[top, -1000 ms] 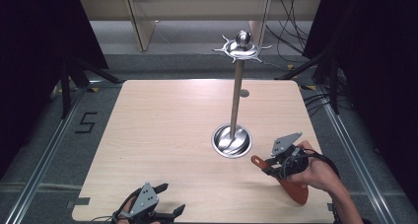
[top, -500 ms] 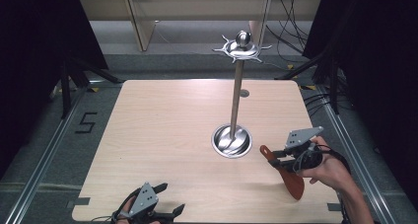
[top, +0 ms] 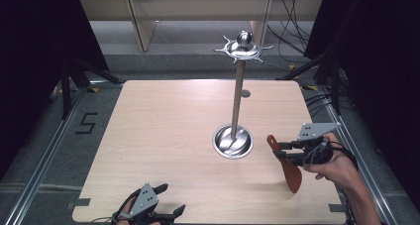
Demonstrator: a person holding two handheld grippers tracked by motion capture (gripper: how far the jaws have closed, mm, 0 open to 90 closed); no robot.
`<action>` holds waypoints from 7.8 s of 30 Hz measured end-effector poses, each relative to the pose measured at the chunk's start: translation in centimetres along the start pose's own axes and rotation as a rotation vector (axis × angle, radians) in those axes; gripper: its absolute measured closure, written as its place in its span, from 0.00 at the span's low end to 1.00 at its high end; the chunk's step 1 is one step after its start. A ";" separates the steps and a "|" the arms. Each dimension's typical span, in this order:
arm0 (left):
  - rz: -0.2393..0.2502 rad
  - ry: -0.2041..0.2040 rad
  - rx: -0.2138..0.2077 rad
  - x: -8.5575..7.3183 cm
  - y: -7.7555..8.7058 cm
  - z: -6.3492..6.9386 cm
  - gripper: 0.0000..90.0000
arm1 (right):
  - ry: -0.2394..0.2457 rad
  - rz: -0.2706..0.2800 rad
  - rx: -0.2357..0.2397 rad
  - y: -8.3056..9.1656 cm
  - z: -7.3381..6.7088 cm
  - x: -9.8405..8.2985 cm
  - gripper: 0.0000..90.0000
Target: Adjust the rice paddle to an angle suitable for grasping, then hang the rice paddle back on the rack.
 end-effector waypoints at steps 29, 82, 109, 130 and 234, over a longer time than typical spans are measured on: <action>-0.007 0.004 0.007 -0.1 -0.1 -0.1 0.16 | 0.046 0.298 -0.012 2.3 -1.3 9.0 0.75; -0.006 0.003 0.001 -0.1 -0.1 -0.1 0.16 | 0.031 0.489 -0.094 6.4 -1.2 20.3 0.75; -0.013 0.000 -0.007 -0.2 -0.1 0.0 0.16 | -0.007 0.468 -0.069 4.5 -0.7 20.2 0.73; -0.016 -0.002 -0.005 -0.3 -0.2 0.0 0.16 | -0.031 0.466 -0.111 4.1 -0.6 17.8 0.45; -0.009 -0.011 -0.005 -0.1 0.0 0.0 0.16 | -0.052 0.122 -0.092 -2.9 -0.8 2.3 0.36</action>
Point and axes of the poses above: each handheld gripper's, and its own axes: y roughly backward along the jaws, x roughly out of its top, z roughly to its right, the point moved 10 cm from there along -y, roughly forward along the jaws, and after that the axes turned 7 degrees about -y, right-handed, at the moved point
